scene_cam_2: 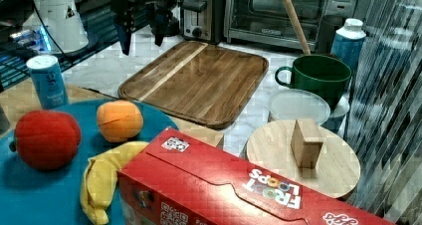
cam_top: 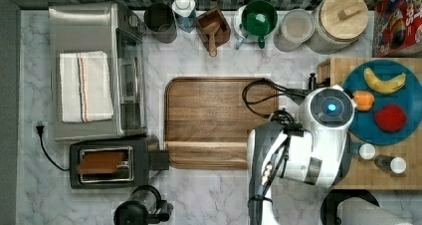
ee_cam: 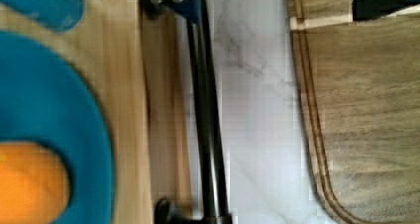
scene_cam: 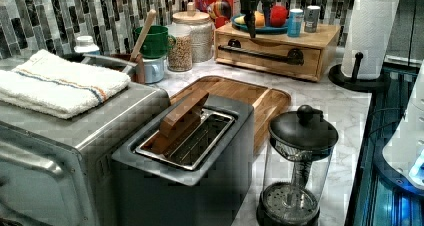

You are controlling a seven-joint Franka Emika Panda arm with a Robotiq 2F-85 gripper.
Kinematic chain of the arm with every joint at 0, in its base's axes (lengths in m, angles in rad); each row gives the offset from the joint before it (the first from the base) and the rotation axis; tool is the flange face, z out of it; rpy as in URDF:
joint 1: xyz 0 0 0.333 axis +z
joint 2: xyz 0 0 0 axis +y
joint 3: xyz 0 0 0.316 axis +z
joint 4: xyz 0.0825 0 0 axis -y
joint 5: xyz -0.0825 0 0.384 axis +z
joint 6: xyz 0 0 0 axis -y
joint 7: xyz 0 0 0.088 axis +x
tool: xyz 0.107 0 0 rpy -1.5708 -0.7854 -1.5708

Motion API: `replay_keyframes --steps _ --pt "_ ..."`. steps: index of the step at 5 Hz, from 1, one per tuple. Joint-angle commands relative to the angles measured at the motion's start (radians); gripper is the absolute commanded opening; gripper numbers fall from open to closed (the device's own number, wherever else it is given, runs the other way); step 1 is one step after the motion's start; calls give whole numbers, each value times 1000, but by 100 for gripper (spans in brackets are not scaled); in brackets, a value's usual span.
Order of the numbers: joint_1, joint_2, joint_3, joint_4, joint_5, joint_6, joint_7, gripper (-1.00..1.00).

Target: Open the drawer.

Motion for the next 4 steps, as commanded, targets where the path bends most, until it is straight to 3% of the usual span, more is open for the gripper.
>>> replay_keyframes --steps 1,4 --pt "-6 6 1 23 -12 148 -141 100" --pt "-45 118 -38 -8 -18 369 -213 100"
